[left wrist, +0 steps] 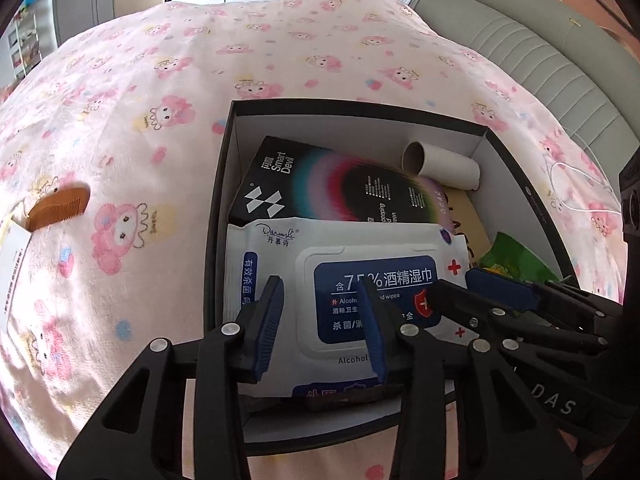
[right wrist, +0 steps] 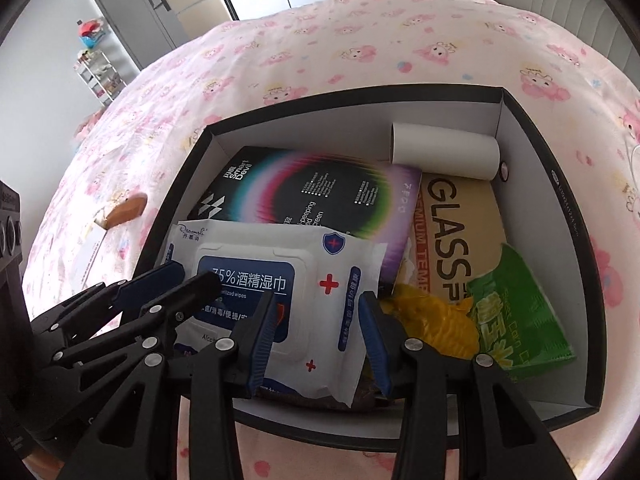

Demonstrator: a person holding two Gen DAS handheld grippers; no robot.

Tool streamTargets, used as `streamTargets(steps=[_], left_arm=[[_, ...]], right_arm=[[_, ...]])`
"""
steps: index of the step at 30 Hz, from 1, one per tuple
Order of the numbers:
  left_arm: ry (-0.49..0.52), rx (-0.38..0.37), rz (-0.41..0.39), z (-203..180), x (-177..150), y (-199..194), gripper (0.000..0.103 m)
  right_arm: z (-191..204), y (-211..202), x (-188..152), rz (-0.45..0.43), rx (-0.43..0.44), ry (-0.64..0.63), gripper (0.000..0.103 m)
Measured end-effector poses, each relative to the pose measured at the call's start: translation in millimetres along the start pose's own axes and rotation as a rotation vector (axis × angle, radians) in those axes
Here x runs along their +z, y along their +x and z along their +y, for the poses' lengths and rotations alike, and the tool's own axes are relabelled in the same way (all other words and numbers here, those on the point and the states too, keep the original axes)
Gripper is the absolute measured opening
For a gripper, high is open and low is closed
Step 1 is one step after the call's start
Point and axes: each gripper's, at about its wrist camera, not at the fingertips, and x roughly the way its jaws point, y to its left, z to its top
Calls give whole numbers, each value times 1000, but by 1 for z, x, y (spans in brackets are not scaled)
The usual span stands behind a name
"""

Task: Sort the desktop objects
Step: 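Lower the wipes pack into the box and open both grippers, then withdraw both tools and move toward the white envelope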

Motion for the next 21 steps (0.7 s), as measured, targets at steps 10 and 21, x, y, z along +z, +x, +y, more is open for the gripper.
streamTargets(steps=[10,21], left_arm=[[44,44,-131,-10,-12,-69,37],[-5,132,-234,25,-58,-170,40]], right_arm=[[22,-54,-14,-58,-3,48,39],[93,-112,-50,-168,49,-24,39]])
